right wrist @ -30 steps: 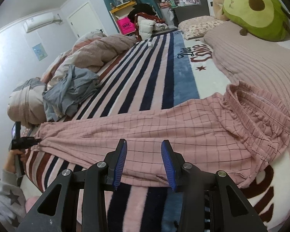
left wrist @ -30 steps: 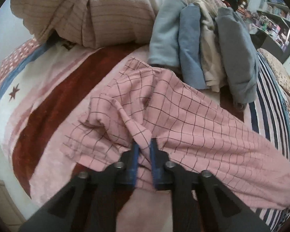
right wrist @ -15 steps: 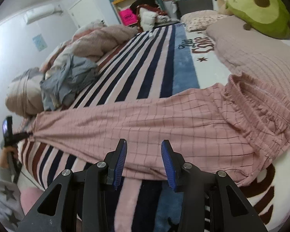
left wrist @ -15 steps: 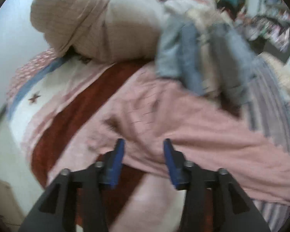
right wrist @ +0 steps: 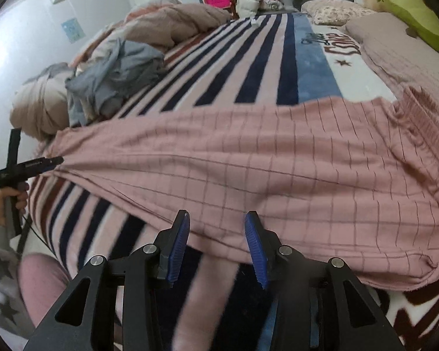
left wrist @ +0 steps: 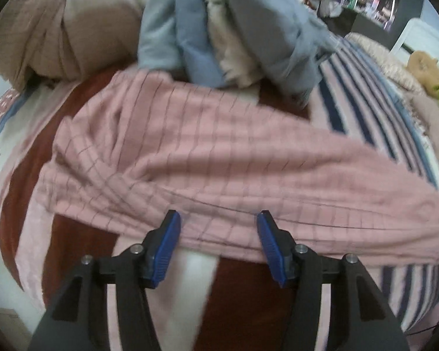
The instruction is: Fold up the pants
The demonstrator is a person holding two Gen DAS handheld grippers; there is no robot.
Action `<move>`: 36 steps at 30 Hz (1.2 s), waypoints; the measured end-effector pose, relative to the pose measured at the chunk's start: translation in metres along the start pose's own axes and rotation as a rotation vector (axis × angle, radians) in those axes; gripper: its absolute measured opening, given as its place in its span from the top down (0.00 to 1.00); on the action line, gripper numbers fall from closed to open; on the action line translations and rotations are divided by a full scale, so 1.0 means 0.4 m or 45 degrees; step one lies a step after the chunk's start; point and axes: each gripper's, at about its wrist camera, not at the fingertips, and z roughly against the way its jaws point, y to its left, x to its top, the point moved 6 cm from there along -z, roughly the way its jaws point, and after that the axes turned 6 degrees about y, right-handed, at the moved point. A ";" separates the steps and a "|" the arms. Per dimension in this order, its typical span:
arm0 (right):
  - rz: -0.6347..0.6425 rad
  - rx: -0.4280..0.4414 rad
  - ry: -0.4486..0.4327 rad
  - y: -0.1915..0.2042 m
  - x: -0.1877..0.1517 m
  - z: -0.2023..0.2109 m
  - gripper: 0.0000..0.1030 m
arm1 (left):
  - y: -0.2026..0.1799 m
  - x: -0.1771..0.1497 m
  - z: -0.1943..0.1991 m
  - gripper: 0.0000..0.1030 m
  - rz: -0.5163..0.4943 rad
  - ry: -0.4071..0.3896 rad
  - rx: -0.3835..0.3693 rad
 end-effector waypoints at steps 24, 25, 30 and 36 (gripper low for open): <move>-0.057 -0.028 -0.007 -0.011 0.004 0.048 0.61 | 0.319 0.086 -0.036 0.41 0.800 -0.149 -0.316; -0.058 -0.030 -0.012 -0.012 0.006 0.053 0.61 | 0.325 0.096 -0.042 0.52 0.825 -0.161 -0.304; -0.065 -0.034 -0.046 -0.013 0.016 0.083 0.61 | 0.367 0.111 -0.051 0.91 0.900 -0.202 -0.313; -0.061 -0.033 -0.063 -0.010 0.021 0.101 0.61 | 0.421 0.110 0.030 0.93 0.894 -0.338 -0.138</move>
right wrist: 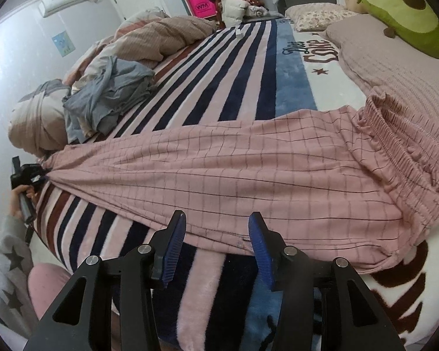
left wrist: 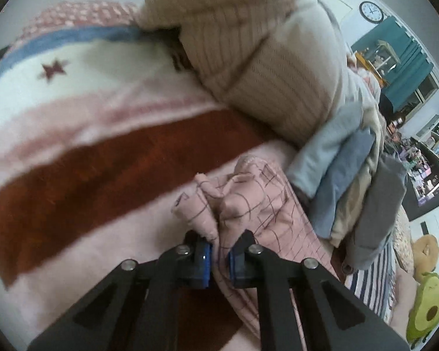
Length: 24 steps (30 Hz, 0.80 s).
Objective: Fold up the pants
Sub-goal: 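Grasp the cuff with the left gripper and fold it toward the waistband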
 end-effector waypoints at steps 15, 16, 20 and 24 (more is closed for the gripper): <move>0.006 0.081 -0.068 0.002 0.009 0.042 0.61 | -0.399 -0.116 0.292 0.94 -0.609 -0.260 -0.222; 0.004 0.084 -0.070 0.000 0.007 0.044 0.61 | -0.439 -0.151 0.301 0.94 -0.671 -0.248 -0.252; -0.005 0.091 -0.079 -0.007 -0.002 0.054 0.61 | -0.624 -0.358 0.291 0.94 -0.928 -0.121 -0.417; -0.023 0.089 -0.097 -0.024 -0.011 0.074 0.61 | -0.731 -0.569 0.182 0.94 -1.120 0.096 -0.455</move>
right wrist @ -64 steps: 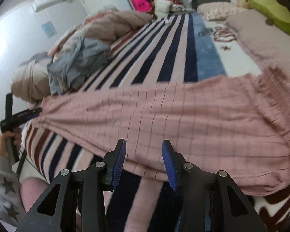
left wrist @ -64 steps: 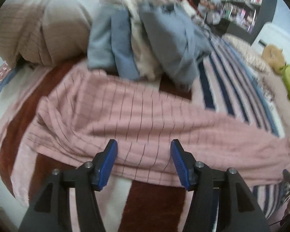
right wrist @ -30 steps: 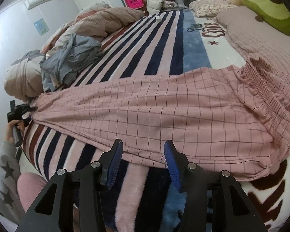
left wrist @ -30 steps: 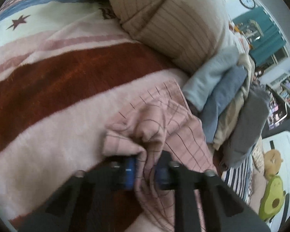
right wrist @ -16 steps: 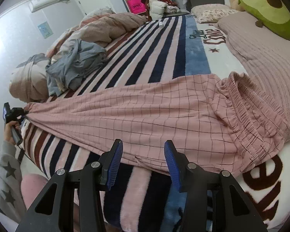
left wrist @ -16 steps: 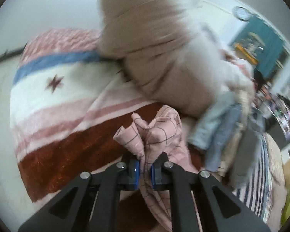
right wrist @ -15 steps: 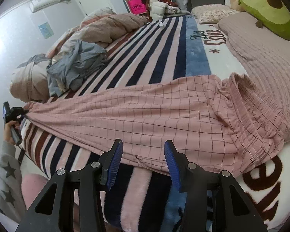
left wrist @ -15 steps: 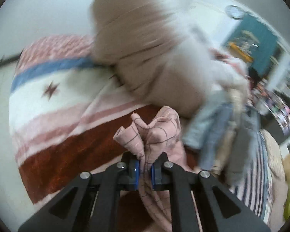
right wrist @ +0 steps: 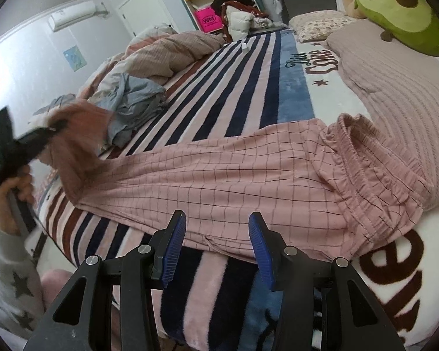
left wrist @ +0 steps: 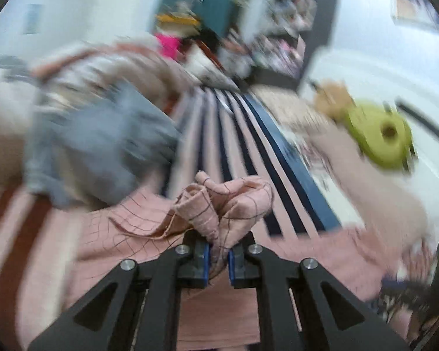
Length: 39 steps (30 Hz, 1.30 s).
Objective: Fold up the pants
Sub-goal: 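Grasp the cuff with the left gripper and fold it toward the waistband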
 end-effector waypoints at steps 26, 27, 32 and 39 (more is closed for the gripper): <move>0.194 0.192 0.084 0.350 0.134 -0.271 0.19 | 0.298 -0.169 0.025 0.27 0.257 0.170 0.188; 0.203 0.186 0.092 0.370 0.136 -0.293 0.19 | 0.300 -0.160 0.021 0.27 0.270 0.154 0.183; 0.209 -0.050 0.076 0.422 0.152 -0.401 0.20 | 0.303 -0.080 0.016 0.27 0.339 0.010 0.085; -0.059 -0.030 0.031 0.321 0.123 -0.389 0.82 | 0.335 -0.110 -0.021 0.27 0.334 0.026 0.063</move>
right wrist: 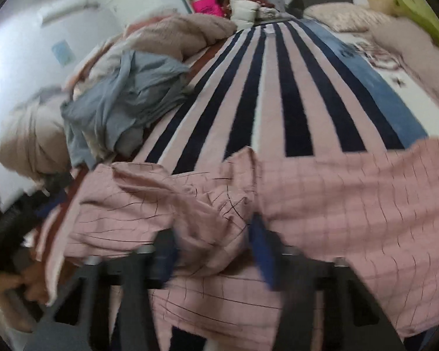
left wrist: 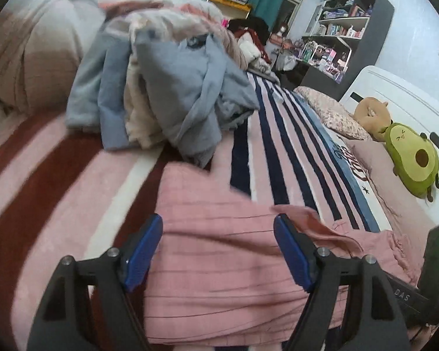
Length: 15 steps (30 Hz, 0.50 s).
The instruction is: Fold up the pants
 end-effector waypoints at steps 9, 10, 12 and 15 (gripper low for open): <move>0.013 0.102 0.104 -0.019 -0.120 0.042 0.88 | 0.007 -0.028 -0.021 0.27 0.006 0.067 -0.006; 0.029 0.096 0.096 -0.016 -0.117 0.048 0.83 | 0.009 -0.028 -0.021 0.27 0.011 0.067 -0.001; 0.032 0.074 0.049 -0.013 -0.092 0.073 0.75 | 0.012 -0.028 -0.019 0.27 0.021 0.068 0.007; 0.083 0.012 -0.052 -0.002 -0.043 0.114 0.49 | 0.014 -0.027 -0.010 0.27 0.033 0.055 0.005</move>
